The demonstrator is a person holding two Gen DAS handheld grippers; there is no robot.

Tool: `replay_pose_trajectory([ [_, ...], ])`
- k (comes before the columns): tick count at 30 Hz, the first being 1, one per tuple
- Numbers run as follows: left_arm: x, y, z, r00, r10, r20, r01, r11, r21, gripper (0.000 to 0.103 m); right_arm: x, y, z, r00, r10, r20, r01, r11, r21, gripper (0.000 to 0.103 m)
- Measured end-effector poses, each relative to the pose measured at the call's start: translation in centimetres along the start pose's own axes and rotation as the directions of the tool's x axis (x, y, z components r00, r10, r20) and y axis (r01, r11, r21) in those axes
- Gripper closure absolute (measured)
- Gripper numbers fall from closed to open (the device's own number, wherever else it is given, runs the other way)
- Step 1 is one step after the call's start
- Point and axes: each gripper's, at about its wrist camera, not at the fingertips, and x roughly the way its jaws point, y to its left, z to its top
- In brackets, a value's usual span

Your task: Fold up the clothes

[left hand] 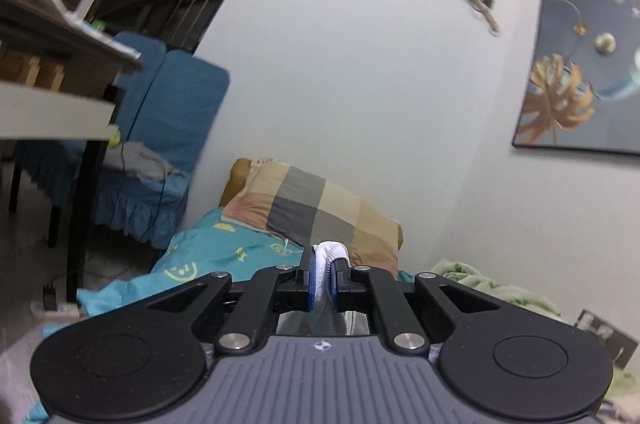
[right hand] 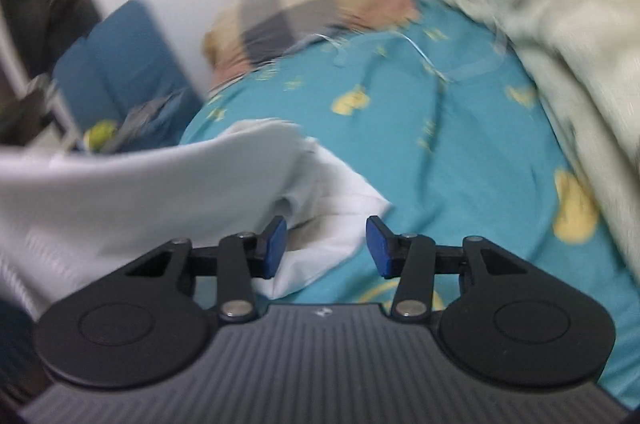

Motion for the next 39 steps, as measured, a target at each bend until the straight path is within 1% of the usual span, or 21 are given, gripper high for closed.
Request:
replay_pose_trajectory([
  [2,0.2,0.3,0.0,1.0,-0.007,-0.012,0.007,1.0,-0.018,0.096,-0.3,-0.8,0.0,0.998,0.066,-0.006,-0.065,0.995,0.073,0.056],
  [4,0.4,0.3,0.1,1.0,-0.017,-0.026,0.017,1.0,-0.013,0.095,-1.3,1.2,-0.4,0.983,0.182,0.003,-0.182,0.983,-0.006,0.056],
  [5,0.5,0.3,0.1,0.999,-0.02,-0.033,0.02,1.0,-0.009,0.095,-1.8,2.2,-0.7,0.97,0.243,0.003,-0.242,0.969,-0.044,0.055],
  [6,0.6,0.4,0.1,0.999,-0.022,-0.039,0.022,1.0,-0.009,0.095,-2.3,3.3,-1.2,0.95,0.312,0.001,-0.311,0.947,-0.077,0.055],
  [7,0.7,0.4,0.1,0.999,-0.023,-0.046,0.023,1.0,-0.008,0.095,-2.8,4.2,-1.6,0.932,0.363,-0.004,-0.362,0.926,-0.106,0.055],
  [16,1.0,-0.3,-0.7,0.994,-0.073,-0.086,0.071,0.997,-0.02,0.095,-3.1,8.9,-3.2,0.912,0.408,-0.044,-0.404,0.873,-0.273,0.054],
  [17,1.1,-0.4,-0.8,0.993,-0.08,-0.089,0.078,0.997,-0.021,0.095,-3.0,9.2,-3.2,0.913,0.406,-0.044,-0.401,0.869,-0.289,0.054],
  [18,1.0,-0.6,-0.9,0.992,-0.086,-0.09,0.085,0.996,-0.019,0.095,-2.6,8.8,-2.8,0.924,0.382,-0.03,-0.374,0.88,-0.294,0.054],
  [20,0.9,-0.9,-1.0,0.993,-0.083,-0.079,0.083,0.997,-0.01,0.096,-1.8,8.1,-2.7,0.954,0.299,-0.007,-0.288,0.913,-0.29,0.055],
  [22,0.7,-1.0,-1.0,0.995,-0.077,-0.069,0.077,0.997,-0.007,0.096,-1.1,7.4,-2.6,0.977,0.215,0.014,-0.203,0.939,-0.278,0.055],
  [24,0.6,-1.1,-1.0,0.996,-0.07,-0.058,0.07,0.998,-0.002,0.096,-0.5,6.1,-2.2,0.989,0.147,0.015,-0.139,0.964,-0.227,0.055],
  [26,0.6,-1.1,-0.9,0.996,-0.065,-0.053,0.065,0.998,0.003,0.096,-0.1,4.8,-1.9,0.994,0.108,0.014,-0.104,0.978,-0.183,0.055],
  [27,0.6,-1.0,-0.9,0.997,-0.059,-0.054,0.059,0.998,0.004,0.096,0.0,4.3,-1.8,0.995,0.103,0.013,-0.099,0.982,-0.161,0.055],
  [29,0.8,-0.8,-0.9,0.998,-0.038,-0.055,0.039,0.999,0.017,0.096,-0.6,4.0,-1.3,0.986,0.166,0.015,-0.163,0.979,-0.121,0.055],
  [30,1.0,-0.6,-0.9,0.998,-0.027,-0.061,0.028,0.999,0.017,0.096,-0.9,3.9,-1.1,0.98,0.197,0.016,-0.194,0.976,-0.101,0.058],
  [31,1.2,-0.3,-1.0,0.997,-0.015,-0.075,0.015,1.0,0.012,0.096,-1.1,3.7,-0.9,0.974,0.228,0.019,-0.226,0.971,-0.081,0.085],
  [32,1.5,0.1,-1.1,0.996,-0.003,-0.088,0.003,1.0,0.006,0.095,-1.4,3.5,-0.7,0.966,0.258,0.022,-0.257,0.965,-0.06,0.095],
  [35,2.3,1.5,-1.3,0.991,0.039,-0.129,-0.044,0.998,-0.034,0.093,-2.2,3.0,0.0,0.937,0.348,0.035,-0.349,0.937,0.0,0.096],
  [36,2.6,2.2,-1.5,0.987,0.046,-0.156,-0.057,0.996,-0.063,0.088,-2.5,2.9,0.2,0.926,0.374,0.041,-0.375,0.927,0.016,0.096],
  [37,3.0,2.9,-1.7,0.981,0.045,-0.191,-0.065,0.993,-0.097,0.086,-2.9,2.8,0.5,0.919,0.39,0.051,-0.391,0.92,0.023,0.096],
  [39,3.8,4.4,-2.6,0.962,0.045,-0.269,-0.093,0.982,-0.167,0.075,-3.2,2.4,0.8,0.913,0.403,0.057,-0.405,0.914,0.03,0.096],
])
